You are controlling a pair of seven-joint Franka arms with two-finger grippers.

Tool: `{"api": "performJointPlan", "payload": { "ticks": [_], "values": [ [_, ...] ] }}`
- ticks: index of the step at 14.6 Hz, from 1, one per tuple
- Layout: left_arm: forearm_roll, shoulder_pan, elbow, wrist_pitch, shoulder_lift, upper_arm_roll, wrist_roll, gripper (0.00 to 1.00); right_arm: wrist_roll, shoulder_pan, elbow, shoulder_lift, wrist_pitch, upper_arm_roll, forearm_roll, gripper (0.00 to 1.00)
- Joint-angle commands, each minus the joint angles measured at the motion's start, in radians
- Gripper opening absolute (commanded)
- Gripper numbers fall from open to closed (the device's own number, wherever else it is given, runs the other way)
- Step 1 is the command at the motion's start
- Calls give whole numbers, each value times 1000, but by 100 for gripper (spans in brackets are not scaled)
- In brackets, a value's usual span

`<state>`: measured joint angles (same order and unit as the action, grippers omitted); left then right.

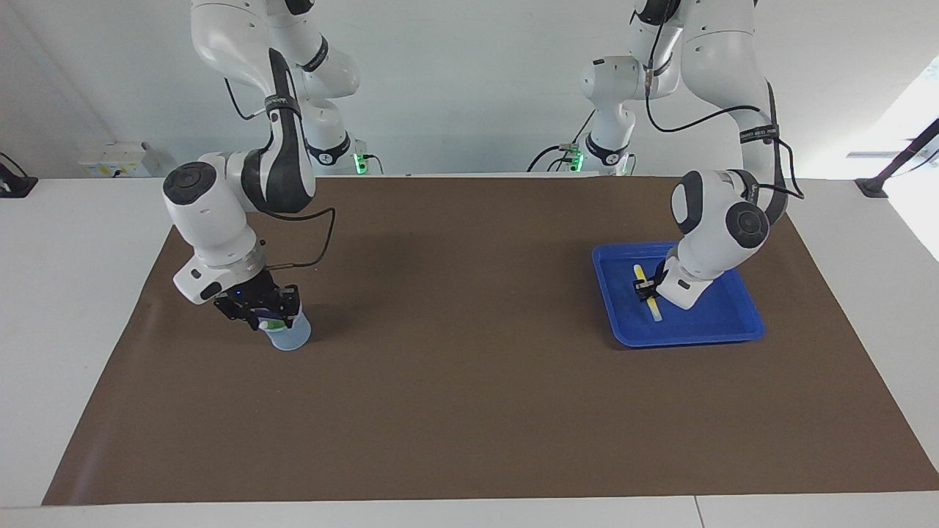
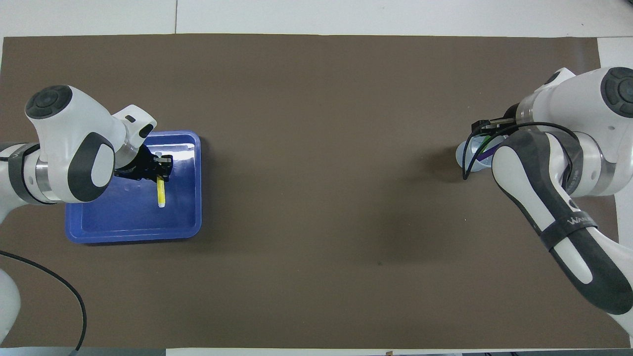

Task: Right arm passes pens to left for tray arrangement
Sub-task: 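Pull the green pen from the cup with the right gripper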

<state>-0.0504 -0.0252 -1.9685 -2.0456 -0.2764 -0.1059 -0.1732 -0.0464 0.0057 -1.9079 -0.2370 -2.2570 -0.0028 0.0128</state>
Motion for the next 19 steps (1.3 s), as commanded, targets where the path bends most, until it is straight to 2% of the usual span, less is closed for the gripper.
{"api": "performJointPlan", "payload": {
  "ticks": [1, 5, 6, 7, 13, 16, 19],
  "values": [
    [23, -10, -70, -70, 23, 5, -22, 0, -15, -4, -19, 21, -15, -2, -17, 0],
    [23, -2, -75, -67, 20, 3, -17, 0, -15, -4, -10, 45, 0, -2, -17, 0],
    [23, 1, -75, -67, 20, 3, -15, 12, -15, -4, -10, 63, 4, -2, -17, 0],
    [23, 1, -76, -73, 20, 3, -14, 99, -15, -4, -8, 85, 17, -2, -17, 0],
    [23, 2, -75, -77, 19, 3, -14, 100, -3, -4, 47, 214, 134, 4, 4, 0],
    [20, 5, -63, -62, 20, 2, -11, 100, 19, -3, 130, 211, 221, 20, 93, 0],
    [6, 19, 6, 45, 31, -1, -12, 100, 279, 0, 182, 193, 235, 70, 221, 0]
  ]
}}
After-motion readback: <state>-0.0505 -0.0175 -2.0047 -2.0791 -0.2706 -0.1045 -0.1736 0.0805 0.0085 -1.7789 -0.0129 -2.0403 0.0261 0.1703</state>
